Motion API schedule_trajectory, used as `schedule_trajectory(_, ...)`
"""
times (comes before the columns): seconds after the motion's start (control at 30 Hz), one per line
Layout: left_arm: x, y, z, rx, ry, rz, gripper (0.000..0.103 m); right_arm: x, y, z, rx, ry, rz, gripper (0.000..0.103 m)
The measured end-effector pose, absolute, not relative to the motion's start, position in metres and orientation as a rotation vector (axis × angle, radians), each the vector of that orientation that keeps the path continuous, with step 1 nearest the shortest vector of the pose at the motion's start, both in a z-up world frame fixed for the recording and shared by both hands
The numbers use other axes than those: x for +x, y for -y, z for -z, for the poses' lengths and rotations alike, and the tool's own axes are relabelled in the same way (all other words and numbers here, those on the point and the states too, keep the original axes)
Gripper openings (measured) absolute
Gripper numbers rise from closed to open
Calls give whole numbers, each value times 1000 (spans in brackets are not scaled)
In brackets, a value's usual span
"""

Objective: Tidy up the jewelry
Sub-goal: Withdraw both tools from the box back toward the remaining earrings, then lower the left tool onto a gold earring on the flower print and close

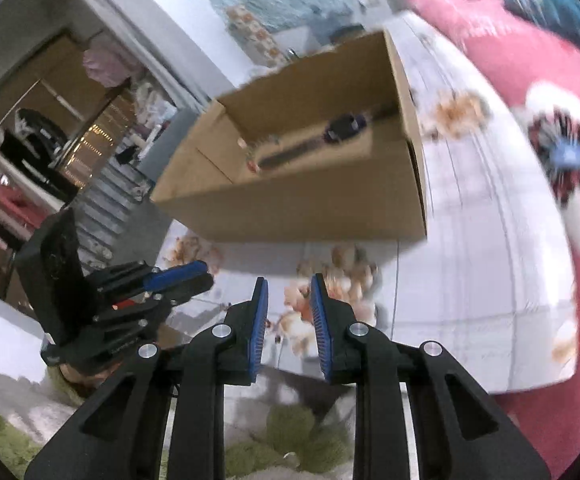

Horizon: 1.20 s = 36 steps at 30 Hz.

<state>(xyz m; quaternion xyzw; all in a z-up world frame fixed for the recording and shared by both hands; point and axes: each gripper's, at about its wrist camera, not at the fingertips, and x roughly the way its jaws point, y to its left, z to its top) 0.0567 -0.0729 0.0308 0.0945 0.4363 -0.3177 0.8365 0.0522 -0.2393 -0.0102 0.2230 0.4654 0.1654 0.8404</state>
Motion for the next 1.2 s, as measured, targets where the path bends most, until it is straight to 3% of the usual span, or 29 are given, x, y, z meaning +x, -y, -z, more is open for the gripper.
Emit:
schedule_trajectory(0.33, 94, 71, -7, 158, -1057, 506, 14, 100, 221, 18, 476, -1022, -349, 23)
schedule_trajectory(0.47, 100, 75, -6, 152, -1078, 472, 22, 114, 213, 22, 475, -1033, -369, 23)
schedule_trajectory(1.2, 121, 82, -19, 187, -1069, 321, 23, 128, 226, 22, 588, -1015, -444, 23)
